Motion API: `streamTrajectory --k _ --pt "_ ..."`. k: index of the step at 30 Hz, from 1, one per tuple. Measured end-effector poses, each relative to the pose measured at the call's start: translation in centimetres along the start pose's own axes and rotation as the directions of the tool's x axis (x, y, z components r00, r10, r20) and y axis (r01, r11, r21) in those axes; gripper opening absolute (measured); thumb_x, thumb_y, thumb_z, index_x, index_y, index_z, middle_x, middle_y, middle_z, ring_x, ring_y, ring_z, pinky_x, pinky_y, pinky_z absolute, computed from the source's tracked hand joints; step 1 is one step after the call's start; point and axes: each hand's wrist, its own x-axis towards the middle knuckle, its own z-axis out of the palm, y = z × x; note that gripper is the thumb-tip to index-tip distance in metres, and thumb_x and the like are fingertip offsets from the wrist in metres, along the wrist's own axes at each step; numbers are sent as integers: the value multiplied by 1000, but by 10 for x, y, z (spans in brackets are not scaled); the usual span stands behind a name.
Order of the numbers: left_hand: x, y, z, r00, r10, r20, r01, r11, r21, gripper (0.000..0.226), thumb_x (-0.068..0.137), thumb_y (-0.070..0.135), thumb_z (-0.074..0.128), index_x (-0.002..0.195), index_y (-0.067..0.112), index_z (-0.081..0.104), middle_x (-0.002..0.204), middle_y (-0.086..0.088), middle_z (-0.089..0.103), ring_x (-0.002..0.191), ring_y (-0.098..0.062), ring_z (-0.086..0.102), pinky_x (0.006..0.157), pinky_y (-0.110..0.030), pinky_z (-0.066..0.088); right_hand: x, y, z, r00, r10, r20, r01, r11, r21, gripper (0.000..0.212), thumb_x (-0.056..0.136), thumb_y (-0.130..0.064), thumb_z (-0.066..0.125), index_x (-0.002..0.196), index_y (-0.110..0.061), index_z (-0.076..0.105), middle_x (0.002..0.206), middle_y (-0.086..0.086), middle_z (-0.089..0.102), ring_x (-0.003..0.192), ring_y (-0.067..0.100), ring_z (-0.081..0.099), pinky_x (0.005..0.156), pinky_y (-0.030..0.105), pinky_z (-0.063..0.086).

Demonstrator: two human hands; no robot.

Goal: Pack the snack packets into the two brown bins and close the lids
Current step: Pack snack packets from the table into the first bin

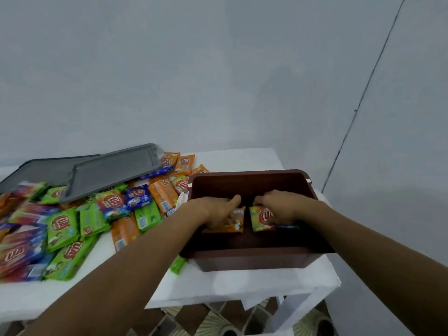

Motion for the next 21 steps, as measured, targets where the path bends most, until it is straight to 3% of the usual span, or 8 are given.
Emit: streamTrajectory --k 2,4,7,14,21 --pt "1 1 2 998 13 -64 -3 988 154 65 98 27 48 152 16 13 150 -11 34 127 -34 46 95 -45 45 0 3 3 998 3 -57 -4 1000 -15 53 86 -23 64 135 -26 45 126 5 51 112 25 52 88 37 48" --pt "3 2 2 987 41 -156 4 962 274 53 96 26 51 145 16 32 142 -9 40 123 -31 48 87 -46 48 0 5 7 995 22 -94 -26 999 -38 54 85 -23 66 135 -26 46 126 4 50 110 26 54 85 37 50" --pt "5 2 2 984 53 -170 -2 958 286 47 92 32 59 134 15 49 135 -7 45 115 -30 54 77 -40 47 1 5 11 991 25 -129 -28 999 -25 54 82 -27 71 131 -23 51 127 3 52 109 25 55 85 38 52" --pt "7 1 3 992 58 -115 -33 977 212 65 78 44 75 130 13 52 127 -5 49 109 -27 56 80 -36 48 9 8 16 997 26 -73 -28 999 -29 61 70 -28 83 122 -23 53 123 2 52 107 24 54 78 35 50" --pt "10 -2 2 989 7 -148 29 971 236 48 84 32 72 123 9 56 126 -10 53 108 -30 57 84 -40 51 11 8 15 992 42 -120 -54 994 -92 42 77 -23 77 115 -18 61 115 7 61 101 26 59 83 39 53"
